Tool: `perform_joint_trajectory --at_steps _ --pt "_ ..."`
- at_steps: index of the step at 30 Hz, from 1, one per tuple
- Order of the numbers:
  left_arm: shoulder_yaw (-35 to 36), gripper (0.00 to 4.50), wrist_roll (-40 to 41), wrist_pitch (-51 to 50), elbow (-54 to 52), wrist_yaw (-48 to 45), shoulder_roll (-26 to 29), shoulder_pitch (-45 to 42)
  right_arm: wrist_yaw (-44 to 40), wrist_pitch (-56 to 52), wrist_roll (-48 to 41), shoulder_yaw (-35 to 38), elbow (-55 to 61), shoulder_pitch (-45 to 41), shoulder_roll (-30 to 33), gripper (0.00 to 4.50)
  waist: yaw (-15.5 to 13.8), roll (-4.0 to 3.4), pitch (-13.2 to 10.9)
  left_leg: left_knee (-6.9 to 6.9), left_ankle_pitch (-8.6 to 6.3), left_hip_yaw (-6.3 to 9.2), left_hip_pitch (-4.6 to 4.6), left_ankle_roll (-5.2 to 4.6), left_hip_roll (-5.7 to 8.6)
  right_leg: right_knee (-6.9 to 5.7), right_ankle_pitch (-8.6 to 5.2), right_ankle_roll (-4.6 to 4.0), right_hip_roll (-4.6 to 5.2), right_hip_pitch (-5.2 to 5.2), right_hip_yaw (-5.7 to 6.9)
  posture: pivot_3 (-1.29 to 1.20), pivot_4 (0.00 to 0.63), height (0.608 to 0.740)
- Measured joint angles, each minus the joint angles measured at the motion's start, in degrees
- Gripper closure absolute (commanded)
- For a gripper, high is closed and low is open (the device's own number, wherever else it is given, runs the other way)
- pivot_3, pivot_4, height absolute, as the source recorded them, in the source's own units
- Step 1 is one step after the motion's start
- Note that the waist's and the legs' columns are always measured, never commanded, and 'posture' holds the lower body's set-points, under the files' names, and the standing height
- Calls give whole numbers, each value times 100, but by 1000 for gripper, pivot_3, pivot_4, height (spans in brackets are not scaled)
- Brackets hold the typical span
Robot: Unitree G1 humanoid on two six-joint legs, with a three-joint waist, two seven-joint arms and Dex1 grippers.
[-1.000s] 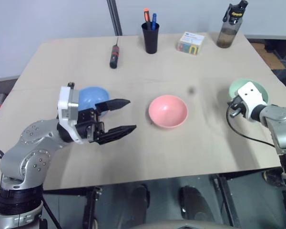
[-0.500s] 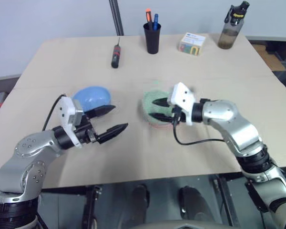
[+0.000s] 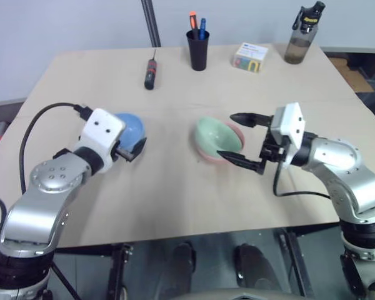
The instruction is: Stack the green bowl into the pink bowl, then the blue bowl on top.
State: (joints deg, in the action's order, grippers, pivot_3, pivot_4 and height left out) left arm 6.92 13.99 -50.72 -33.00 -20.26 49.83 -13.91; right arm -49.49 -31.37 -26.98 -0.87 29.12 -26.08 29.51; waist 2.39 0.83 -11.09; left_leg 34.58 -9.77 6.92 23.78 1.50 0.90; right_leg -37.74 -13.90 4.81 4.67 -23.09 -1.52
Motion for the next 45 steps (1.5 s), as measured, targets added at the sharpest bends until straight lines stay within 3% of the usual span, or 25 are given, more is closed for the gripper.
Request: perform_joint_trajectory --at_steps 8,13,18,19,20,26,27,38,43,45 --pt "-1251 0 -400 -1814 73 75 321 -981 348 -341 -948 431 500 47 74 20 -6 3 -2 -2 0 3 8 0 -1 2 0 0 -3 -3 1 0 150 740" --pt "-1974 0 -642 -2571 280 185 355 -1401 447 -354 -1039 455 639 282 349 20 -14 4 -3 -2 0 3 8 0 0 3 -2 2 -3 -3 1 0 150 740" --pt "-2356 1265 -795 -2767 389 303 232 -1556 490 -322 -1016 498 640 412 580 0 -15 6 -4 -1 0 3 9 0 -1 3 -1 2 -2 -3 0 0 150 740" --pt "-2384 1737 -834 -2768 419 313 231 -1561 490 -306 -997 530 640 459 603 0 -13 7 -5 -2 0 3 9 0 -1 3 -1 2 -3 -4 0 0 150 740" --pt "-2407 1767 -845 -2768 452 320 231 -1581 489 -286 -989 539 640 484 635 0 -17 7 -5 -2 0 3 9 0 -1 3 -2 2 -3 -4 1 0 150 740" --pt "-2471 4305 -985 -2759 656 329 211 -1666 426 -144 -867 615 630 780 953 0 -31 10 -7 -1 0 1 11 0 1 5 -2 2 0 -3 0 0 150 740" --pt "-2476 4455 -990 -2758 668 325 209 -1665 415 -111 -867 626 630 795 968 0 -26 10 -7 -1 0 1 11 0 1 5 -2 2 0 -3 0 0 150 740" --pt "-2351 4455 -1038 -2464 671 153 235 -1616 357 -4 -895 637 624 838 1015 0 -32 16 -10 0 0 2 12 0 0 4 -1 1 0 -4 1 0 150 740" --pt "-2158 4455 -940 -1500 694 -343 376 -1503 364 43 -867 635 604 881 1033 0 -39 17 -11 1 0 1 12 0 1 4 1 -2 2 -3 0 0 150 740" --pt "-2001 4455 -833 -600 793 -646 258 -1509 377 45 -859 636 603 903 1042 0 -68 18 -11 1 0 2 13 0 1 6 7 -13 4 -3 1 0 150 740"
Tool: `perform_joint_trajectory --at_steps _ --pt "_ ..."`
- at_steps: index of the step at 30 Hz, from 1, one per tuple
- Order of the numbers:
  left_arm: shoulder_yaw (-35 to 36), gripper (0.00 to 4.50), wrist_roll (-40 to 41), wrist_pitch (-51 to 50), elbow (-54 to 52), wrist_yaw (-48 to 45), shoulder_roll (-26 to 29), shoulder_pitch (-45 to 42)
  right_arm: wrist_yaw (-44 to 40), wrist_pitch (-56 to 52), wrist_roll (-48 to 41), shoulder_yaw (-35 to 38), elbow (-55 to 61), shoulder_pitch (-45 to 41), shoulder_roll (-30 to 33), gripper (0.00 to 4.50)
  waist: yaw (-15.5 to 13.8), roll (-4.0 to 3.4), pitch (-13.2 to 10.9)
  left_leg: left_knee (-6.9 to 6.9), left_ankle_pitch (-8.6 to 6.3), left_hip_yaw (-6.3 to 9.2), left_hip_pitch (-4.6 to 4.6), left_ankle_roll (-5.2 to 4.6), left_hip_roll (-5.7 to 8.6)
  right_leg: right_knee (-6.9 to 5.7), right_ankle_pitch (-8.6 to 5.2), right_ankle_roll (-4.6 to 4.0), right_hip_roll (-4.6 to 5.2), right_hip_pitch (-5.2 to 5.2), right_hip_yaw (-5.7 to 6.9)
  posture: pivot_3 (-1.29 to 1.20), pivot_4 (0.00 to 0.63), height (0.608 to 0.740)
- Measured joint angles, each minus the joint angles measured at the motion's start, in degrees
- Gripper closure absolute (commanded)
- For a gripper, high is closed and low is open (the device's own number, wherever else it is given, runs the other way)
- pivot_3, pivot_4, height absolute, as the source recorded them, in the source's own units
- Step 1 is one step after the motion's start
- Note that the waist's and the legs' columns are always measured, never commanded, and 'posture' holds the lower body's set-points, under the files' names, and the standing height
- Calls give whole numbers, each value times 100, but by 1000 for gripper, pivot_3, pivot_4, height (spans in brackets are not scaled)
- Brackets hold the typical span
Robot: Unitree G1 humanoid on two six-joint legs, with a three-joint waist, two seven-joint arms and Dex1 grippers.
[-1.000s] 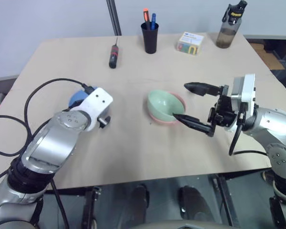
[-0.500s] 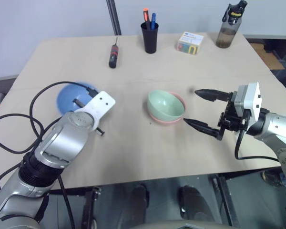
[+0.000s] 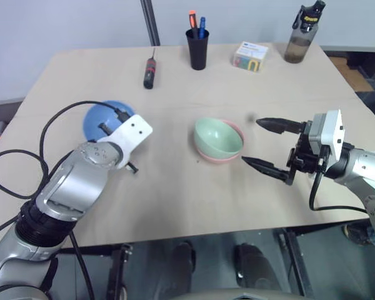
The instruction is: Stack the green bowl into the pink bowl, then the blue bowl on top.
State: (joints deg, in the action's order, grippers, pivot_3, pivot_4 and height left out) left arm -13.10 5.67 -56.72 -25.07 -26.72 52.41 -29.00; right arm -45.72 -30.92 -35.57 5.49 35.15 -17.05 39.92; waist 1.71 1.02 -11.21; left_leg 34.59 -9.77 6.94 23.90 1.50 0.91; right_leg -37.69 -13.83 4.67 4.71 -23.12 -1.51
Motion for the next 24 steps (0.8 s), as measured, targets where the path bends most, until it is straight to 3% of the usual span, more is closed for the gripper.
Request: perform_joint_trajectory --at_steps 4,8,13,19,20,21,24 --pt "323 4455 533 2005 236 -911 -599 -297 88 -7 -1 119 62 308 65 0 -106 4 -2 7 0 -2 13 0 6 10 5 -7 9 0 2 0 150 740" --pt "586 4455 950 2966 574 -1644 -862 -622 185 -9 -46 563 321 847 169 0 -105 4 -2 10 0 -3 15 -1 18 9 5 -5 17 0 2 0 150 740" --pt "385 4455 1216 4006 1450 -3344 -909 -1227 380 -21 -109 1354 820 1912 228 0 -91 4 -2 24 0 -4 13 -2 20 0 3 -2 17 4 3 0 150 740" --pt "101 4455 1230 5557 2653 -4980 -1284 -1928 742 -25 -161 1682 1304 2372 185 0 -91 3 -2 48 -1 -5 8 -3 17 -5 -9 12 15 18 4 0 150 740" --pt "80 4148 1231 5631 2771 -5105 -1333 -1987 780 -25 -162 1704 1353 2409 171 0 -90 3 -2 49 -1 -5 8 -3 17 -5 -9 12 16 19 3 0 150 740" --pt "-4 4148 1234 5691 3005 -5332 -1414 -2129 848 -25 -163 1729 1418 2484 154 0 -92 3 -2 50 -1 -5 8 -3 18 -5 -9 13 16 21 4 0 150 740" --pt "-281 3153 1064 5984 3862 -5900 -1675 -2618 1047 -43 -186 1800 1682 2707 127 0 -95 5 -2 55 -2 -2 10 -5 22 -4 -7 18 17 25 5 0 150 740"
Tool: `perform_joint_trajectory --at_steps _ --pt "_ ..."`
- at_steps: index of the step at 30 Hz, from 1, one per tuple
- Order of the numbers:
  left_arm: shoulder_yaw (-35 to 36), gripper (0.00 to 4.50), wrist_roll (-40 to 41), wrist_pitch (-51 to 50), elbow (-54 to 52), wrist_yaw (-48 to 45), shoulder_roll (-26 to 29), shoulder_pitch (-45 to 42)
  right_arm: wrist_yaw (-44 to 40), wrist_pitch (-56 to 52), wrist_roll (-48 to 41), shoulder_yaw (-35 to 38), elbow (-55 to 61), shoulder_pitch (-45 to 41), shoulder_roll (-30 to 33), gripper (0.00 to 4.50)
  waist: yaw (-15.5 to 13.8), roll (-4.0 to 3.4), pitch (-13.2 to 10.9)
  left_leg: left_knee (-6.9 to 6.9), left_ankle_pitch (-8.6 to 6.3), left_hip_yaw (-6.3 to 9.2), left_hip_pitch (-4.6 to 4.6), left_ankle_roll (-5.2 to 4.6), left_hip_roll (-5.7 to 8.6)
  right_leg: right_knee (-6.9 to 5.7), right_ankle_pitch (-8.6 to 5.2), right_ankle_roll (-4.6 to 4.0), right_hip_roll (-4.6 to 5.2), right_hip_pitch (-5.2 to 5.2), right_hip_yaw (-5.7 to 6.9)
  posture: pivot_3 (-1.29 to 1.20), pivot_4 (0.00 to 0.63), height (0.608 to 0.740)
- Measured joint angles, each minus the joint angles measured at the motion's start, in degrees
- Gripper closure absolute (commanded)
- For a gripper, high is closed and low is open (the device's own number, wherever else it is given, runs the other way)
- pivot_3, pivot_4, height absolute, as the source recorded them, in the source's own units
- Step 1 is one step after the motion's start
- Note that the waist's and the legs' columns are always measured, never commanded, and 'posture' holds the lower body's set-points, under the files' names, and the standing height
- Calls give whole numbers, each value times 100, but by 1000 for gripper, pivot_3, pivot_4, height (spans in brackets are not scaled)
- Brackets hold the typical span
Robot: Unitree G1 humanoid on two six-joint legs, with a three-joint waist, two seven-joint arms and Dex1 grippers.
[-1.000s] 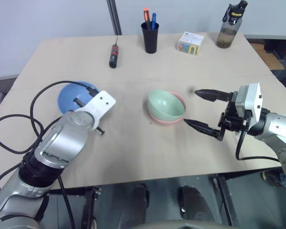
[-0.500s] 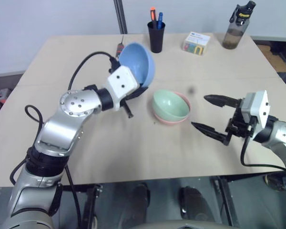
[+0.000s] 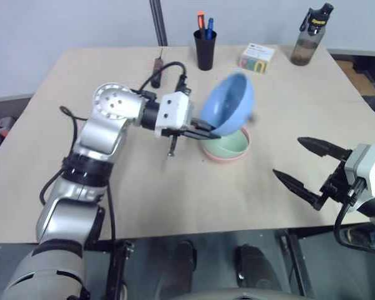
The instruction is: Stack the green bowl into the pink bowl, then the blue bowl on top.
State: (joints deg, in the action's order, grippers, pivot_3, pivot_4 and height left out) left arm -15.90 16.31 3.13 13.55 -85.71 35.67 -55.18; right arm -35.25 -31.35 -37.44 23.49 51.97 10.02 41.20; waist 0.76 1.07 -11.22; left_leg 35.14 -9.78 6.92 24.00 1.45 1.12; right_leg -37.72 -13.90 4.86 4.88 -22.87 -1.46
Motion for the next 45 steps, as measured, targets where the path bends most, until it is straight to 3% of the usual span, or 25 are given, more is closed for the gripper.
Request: perform_joint_trajectory --at_steps 5,10,19,22,23,38,45 --pt "-27 939 -382 642 713 85 -342 -175 183 -4 -30 20 155 240 -4 0 18 0 0 0 -2 2 -1 -3 0 -1 0 0 0 0 0 0 150 740" --pt "345 939 -286 509 535 446 -320 -62 223 23 -25 4 152 272 -3 0 30 0 -1 0 -2 3 -3 -3 -2 -3 -1 2 -1 0 0 0 150 740" --pt "1542 939 1051 -2048 -1102 1830 -215 1266 304 -7 127 -207 135 378 9 0 30 -2 0 0 -2 8 -16 -3 -3 -9 -2 2 -1 10 3 0 150 740" --pt "1802 314 1352 -2743 -1268 2297 -210 1756 421 -16 343 -422 71 339 -10 0 18 0 0 1 -2 11 -19 -2 -5 -8 -3 0 -2 15 7 0 150 740" --pt "1806 147 1359 -2759 -1268 2303 -209 1772 427 -16 347 -430 66 338 -15 0 18 0 0 1 -2 11 -20 -2 -5 -8 -3 0 -2 15 7 0 150 740" --pt "2217 147 1687 -3309 -2262 3059 -25 2990 -149 94 221 -475 -1196 -317 169 0 15 0 0 0 -2 8 -19 -2 -4 -2 -9 -16 0 17 5 0 150 740" --pt "2744 147 1887 -3380 -2994 3173 365 3769 -932 283 184 139 -1794 -146 542 0 -5 -1 0 -1 -3 6 -17 -2 -4 5 -14 -25 3 18 4 0 150 740"
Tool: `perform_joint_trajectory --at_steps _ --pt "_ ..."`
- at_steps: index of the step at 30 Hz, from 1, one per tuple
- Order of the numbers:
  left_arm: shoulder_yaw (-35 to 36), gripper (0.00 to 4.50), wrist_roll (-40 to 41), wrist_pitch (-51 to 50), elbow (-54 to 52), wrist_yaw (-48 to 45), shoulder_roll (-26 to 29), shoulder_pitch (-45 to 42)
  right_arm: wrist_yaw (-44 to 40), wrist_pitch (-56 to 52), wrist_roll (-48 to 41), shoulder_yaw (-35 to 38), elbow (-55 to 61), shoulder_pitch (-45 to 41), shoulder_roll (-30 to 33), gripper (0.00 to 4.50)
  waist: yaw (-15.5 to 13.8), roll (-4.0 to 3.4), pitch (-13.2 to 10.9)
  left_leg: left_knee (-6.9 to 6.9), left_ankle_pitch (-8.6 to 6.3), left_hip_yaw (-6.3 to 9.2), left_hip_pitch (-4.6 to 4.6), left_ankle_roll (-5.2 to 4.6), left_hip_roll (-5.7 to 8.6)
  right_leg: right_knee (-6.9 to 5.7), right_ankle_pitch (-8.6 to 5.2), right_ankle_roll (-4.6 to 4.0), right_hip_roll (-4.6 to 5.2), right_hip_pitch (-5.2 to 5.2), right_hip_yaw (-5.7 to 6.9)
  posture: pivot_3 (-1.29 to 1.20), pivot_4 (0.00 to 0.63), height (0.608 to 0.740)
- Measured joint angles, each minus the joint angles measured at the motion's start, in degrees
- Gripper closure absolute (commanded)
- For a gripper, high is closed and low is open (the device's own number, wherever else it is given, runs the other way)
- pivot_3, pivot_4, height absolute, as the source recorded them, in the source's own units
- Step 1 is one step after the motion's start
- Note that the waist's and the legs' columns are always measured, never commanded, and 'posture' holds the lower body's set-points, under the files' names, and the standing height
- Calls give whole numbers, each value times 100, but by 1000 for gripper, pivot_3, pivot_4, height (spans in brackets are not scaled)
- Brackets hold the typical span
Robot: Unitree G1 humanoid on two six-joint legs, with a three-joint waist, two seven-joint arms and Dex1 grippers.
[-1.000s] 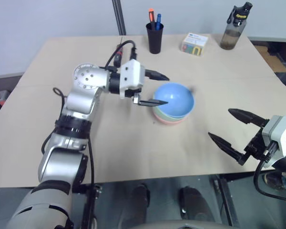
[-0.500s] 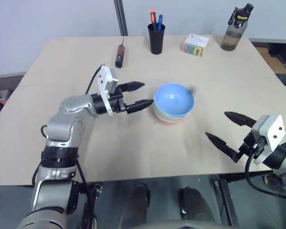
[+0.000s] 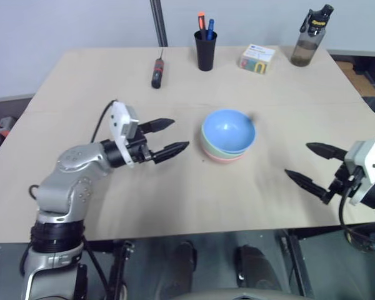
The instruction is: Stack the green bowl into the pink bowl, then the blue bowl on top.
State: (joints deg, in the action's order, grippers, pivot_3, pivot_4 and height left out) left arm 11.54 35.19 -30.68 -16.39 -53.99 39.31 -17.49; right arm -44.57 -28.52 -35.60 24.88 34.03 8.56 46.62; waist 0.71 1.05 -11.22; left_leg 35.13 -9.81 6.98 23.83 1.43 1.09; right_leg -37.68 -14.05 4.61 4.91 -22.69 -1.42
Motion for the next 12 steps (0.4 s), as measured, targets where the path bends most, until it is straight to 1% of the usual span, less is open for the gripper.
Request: perform_joint_trajectory --at_steps 2,7,12 --pt "283 147 140 -123 -135 3 168 393 -233 6 -27 239 -171 177 57 0 4 0 0 -2 0 0 0 0 -2 -1 0 0 0 -1 1 0 150 740" --pt "861 147 483 -252 -480 -85 447 1088 -659 -6 -143 490 -305 318 274 0 5 -1 0 -1 -1 -5 -3 0 -7 0 -1 0 1 -1 -1 0 150 740" --pt "1057 147 560 -214 -674 -370 750 1565 -882 -87 -230 539 -500 133 489 0 -6 -1 0 -1 -1 -7 0 1 -9 4 -2 -1 3 -2 0 0 150 740"
